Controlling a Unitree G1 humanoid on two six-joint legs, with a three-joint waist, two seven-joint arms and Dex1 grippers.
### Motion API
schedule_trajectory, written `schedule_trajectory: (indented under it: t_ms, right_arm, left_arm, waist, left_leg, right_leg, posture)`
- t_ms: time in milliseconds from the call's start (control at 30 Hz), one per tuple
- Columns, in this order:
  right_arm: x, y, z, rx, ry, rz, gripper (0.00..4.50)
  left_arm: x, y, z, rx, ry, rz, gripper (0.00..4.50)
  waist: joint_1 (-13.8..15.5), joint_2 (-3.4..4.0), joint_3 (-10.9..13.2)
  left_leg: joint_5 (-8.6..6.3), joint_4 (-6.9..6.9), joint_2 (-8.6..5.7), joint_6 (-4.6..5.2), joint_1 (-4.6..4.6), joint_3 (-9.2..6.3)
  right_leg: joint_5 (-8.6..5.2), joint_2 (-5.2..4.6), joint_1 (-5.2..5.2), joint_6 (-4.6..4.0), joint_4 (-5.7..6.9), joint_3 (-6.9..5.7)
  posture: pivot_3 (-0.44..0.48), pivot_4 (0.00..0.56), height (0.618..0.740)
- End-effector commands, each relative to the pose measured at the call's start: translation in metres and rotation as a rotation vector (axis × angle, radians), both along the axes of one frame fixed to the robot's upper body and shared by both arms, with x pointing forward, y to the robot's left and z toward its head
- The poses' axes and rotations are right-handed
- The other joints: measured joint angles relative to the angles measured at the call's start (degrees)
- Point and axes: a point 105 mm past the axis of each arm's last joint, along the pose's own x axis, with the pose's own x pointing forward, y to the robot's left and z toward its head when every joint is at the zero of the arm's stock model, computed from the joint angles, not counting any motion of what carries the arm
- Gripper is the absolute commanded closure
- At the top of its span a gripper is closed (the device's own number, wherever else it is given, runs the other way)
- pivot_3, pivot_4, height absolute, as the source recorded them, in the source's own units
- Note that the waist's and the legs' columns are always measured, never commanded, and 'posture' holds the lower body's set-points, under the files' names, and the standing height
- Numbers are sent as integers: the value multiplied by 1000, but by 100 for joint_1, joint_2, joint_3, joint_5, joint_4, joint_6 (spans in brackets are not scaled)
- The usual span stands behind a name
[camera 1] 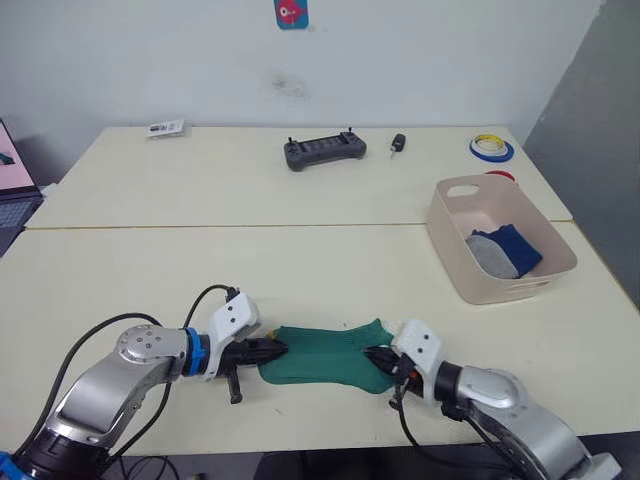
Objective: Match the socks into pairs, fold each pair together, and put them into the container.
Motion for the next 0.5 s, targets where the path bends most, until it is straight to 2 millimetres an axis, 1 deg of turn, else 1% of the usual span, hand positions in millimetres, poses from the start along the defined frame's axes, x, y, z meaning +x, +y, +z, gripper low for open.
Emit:
schedule_trajectory:
  t_ms: [33, 167, 233, 300, 367, 433, 500]
  right_arm:
    - [6, -25, -5, -48, -3, -100, 4500]
    - [4, -23, 9, 10, -47, -94, 4500]
    - [4, -17, 27, 85, -97, -84, 4500]
    - [1, -12, 44, 145, -130, -53, 4500]
    - [-1, -8, 54, 173, -144, -28, 4500]
    - [0, -4, 58, 179, -149, -16, 4500]
    - [1, 2, 56, 162, -141, 6, 4500]
  left_arm:
    - [-4, 10, -12, 57, 49, 39, 4484]
    - [3, 6, 7, -19, -10, 41, 4484]
    - [4, 3, 22, -75, -21, 27, 4484]
    - [3, -1, 43, -156, -25, -7, 4484]
    - [2, -4, 58, -193, -28, -55, 4484]
    - [3, -9, 66, -200, -38, -88, 4484]
    - [8, -16, 66, -190, -62, -102, 4484]
  waist:
    - [0, 0, -8]
    - [4, 2, -9]
    - [4, 0, -7]
    - [5, 1, 0]
    - [5, 1, 1]
    - [4, 1, 1]
    - [4, 1, 1]
  left_leg:
    - [0, 0, 0, 0, 1, 0]
    - [0, 1, 0, 0, 0, 0]
    - [0, 1, -1, 0, -1, 0]
    - [0, 2, 2, 0, -5, -1]
    - [0, 1, 4, -1, -8, -3]
    - [1, 2, 3, -1, -8, -3]
    - [1, 2, 1, -1, -7, -3]
  right_leg:
    - [0, 3, 1, 0, 0, 0]
    - [0, 7, 1, 0, 0, -1]
    - [0, 7, 0, 0, 0, 0]
    - [0, 9, -4, 0, 2, -3]
    - [0, 9, -7, 0, 2, -4]
    - [0, 12, -7, 0, 2, -4]
    - [0, 12, -6, 0, 2, -2]
  posture:
    - [0, 150, 740]
    - [0, 150, 740]
    - [0, 150, 740]
    - [0, 150, 740]
    - [0, 150, 740]
    - [0, 150, 740]
    - [0, 150, 740]
